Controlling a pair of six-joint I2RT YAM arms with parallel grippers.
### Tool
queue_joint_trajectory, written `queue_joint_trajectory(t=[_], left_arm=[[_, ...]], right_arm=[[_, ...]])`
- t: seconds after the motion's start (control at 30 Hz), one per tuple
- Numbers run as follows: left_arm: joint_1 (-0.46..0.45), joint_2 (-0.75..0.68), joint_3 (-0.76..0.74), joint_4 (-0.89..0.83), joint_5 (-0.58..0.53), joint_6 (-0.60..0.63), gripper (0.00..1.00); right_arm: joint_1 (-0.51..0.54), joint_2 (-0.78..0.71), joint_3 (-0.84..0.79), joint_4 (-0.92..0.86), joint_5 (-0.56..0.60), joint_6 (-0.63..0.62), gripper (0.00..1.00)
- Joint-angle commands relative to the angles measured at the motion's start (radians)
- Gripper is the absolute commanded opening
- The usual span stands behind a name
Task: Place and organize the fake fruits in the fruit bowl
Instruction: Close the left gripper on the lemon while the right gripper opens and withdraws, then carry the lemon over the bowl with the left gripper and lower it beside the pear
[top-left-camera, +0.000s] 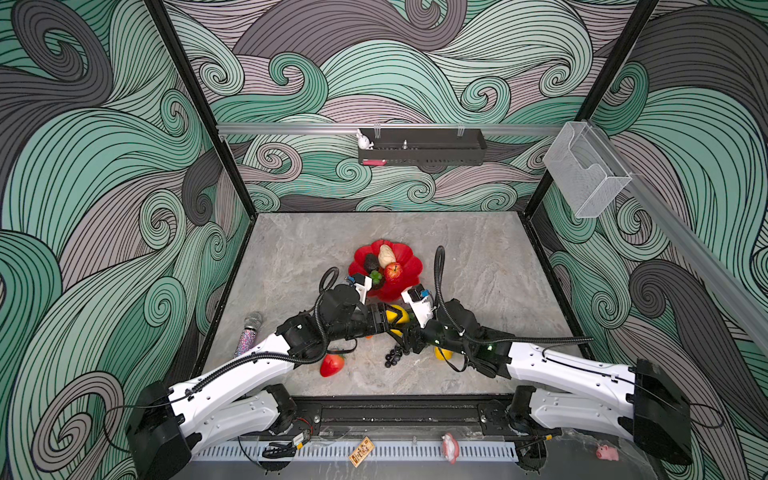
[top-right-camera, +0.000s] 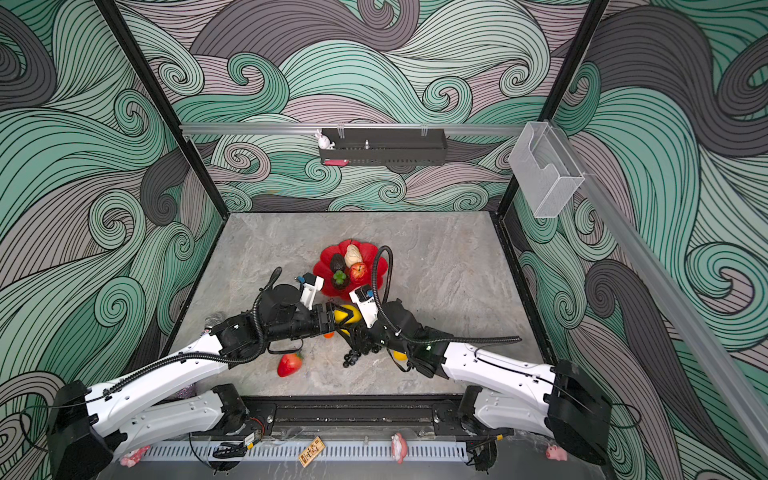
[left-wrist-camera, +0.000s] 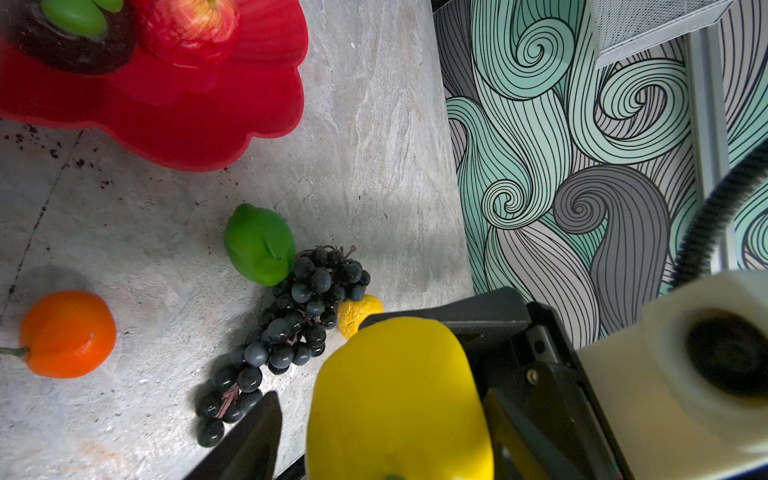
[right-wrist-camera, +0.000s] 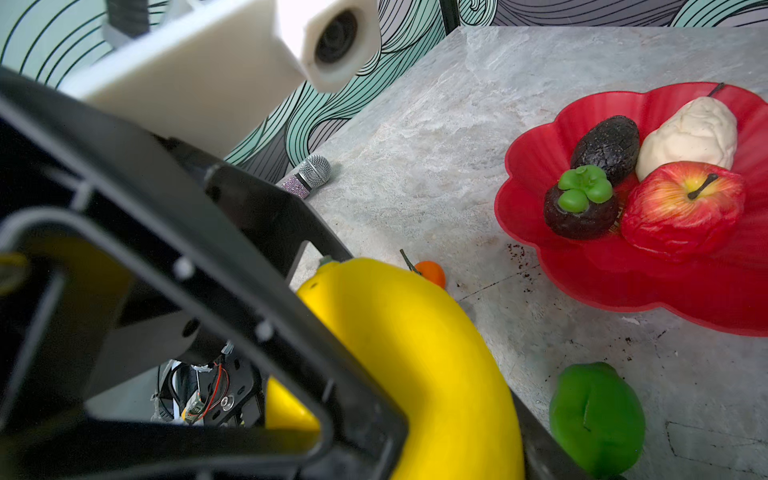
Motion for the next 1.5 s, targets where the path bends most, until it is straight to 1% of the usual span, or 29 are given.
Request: queue_joint_trajectory(t=[0.0, 0.2, 0.3, 0.37, 0.47, 0.53, 0.6, 0.67, 0.77, 0.9, 0.93, 1.13, 1.2, 1.33, 1.47], left_arm=[[-0.004, 0.016, 0.003, 0.018, 0.020, -0.016, 0.69], [-0.004, 0.029, 0.031, -0.008, 0.011, 0.009, 0.54], [-0.004, 0.038, 0.065, -0.062, -0.019, 0.040, 0.51], [-0.004, 0.039, 0.084, -0.089, -0.055, 0.056, 0.50], [-0.004, 0.037, 0.109, -0.123, -0.133, 0.095, 0.49], [-0.001, 0.036, 0.136, -0.151, -0.193, 0.160, 0.49], [0.008, 0.063, 0.199, -0.221, -0.247, 0.223, 0.49], [0.016, 0.113, 0.281, -0.292, -0.291, 0.289, 0.49], [0.034, 0.217, 0.400, -0.354, -0.324, 0.374, 0.50], [0.066, 0.402, 0.593, -0.422, -0.336, 0.468, 0.50], [0.072, 0.481, 0.653, -0.445, -0.339, 0.491, 0.50], [0.092, 0.816, 1.015, -0.583, -0.374, 0.585, 0.50], [0.097, 0.918, 1.132, -0.636, -0.382, 0.602, 0.50], [0.112, 1.109, 1.370, -0.767, -0.385, 0.592, 0.50], [0.126, 1.238, 1.509, -0.801, -0.367, 0.607, 0.50]], right_arm=[[-0.003, -0.011, -0.011, 0.060, 0.020, -0.002, 0.51], [-0.003, 0.015, 0.007, 0.039, 0.052, 0.001, 0.52], [-0.003, 0.013, 0.011, 0.022, 0.063, 0.002, 0.56], [-0.004, 0.002, 0.012, 0.003, 0.084, 0.004, 0.61], [-0.004, -0.028, 0.013, -0.064, 0.134, 0.002, 0.74], [-0.006, -0.064, 0.006, -0.126, 0.176, 0.001, 0.83], [-0.005, -0.108, -0.005, -0.198, 0.231, 0.015, 0.90], [-0.008, -0.160, -0.019, -0.269, 0.260, 0.024, 0.94], [-0.008, -0.263, -0.051, -0.367, 0.291, 0.054, 0.95], [-0.008, -0.414, -0.100, -0.493, 0.328, 0.109, 0.96], [-0.009, -0.453, -0.112, -0.526, 0.335, 0.123, 0.96], [-0.010, -0.635, -0.160, -0.676, 0.341, 0.189, 0.96], [-0.009, -0.678, -0.170, -0.705, 0.339, 0.202, 0.96], [-0.010, -0.730, -0.183, -0.735, 0.336, 0.220, 0.96], [-0.010, -0.736, -0.188, -0.736, 0.335, 0.226, 0.96]])
